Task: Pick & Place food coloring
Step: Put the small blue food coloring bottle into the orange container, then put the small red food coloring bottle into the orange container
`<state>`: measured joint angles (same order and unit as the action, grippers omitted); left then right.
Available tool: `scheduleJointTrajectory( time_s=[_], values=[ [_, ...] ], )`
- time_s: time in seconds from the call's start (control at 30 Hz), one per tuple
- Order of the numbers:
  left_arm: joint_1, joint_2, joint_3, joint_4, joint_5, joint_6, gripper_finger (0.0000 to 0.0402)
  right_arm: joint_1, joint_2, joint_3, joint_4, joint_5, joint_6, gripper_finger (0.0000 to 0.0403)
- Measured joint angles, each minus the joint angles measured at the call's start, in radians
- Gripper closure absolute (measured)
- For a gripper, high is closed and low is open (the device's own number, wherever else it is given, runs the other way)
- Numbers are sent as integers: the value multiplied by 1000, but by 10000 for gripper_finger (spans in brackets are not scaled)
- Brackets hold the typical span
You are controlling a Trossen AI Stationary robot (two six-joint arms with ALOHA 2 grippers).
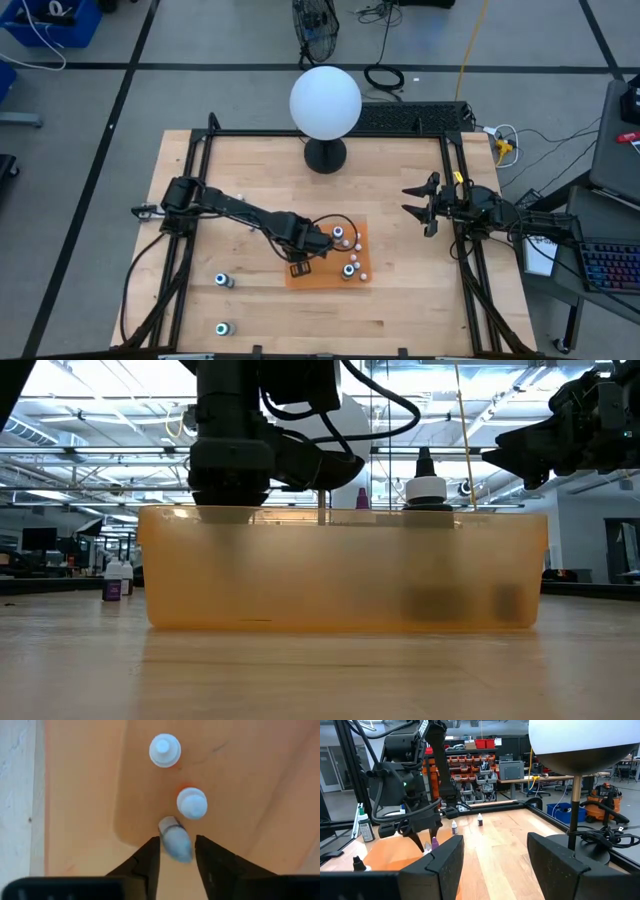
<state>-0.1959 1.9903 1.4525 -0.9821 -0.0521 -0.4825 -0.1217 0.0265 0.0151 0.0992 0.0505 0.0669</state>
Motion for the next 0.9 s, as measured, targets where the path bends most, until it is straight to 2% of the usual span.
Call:
scheduleJointTrajectory(
  time_s=[0.23,0.37,0.43,0.6,0.73,0.8,0.9],
  values=[
    [3,0,1,-4,1,30,238,0,0,0,0,0,0,195],
    [23,-19,45,-99,1,32,234,0,0,0,0,0,0,195],
    [32,-59,64,-157,-36,26,238,0,0,0,0,0,0,195],
    [45,-224,49,-280,-216,-31,255,0,0,0,1,0,0,195],
    [54,-416,-29,-297,-345,-121,266,0,0,0,1,0,0,195],
    [75,-518,-107,-298,-375,-205,270,0,0,0,1,0,0,195],
    [138,-658,-246,-298,-352,-349,267,0,0,0,1,0,0,195]
  ],
)
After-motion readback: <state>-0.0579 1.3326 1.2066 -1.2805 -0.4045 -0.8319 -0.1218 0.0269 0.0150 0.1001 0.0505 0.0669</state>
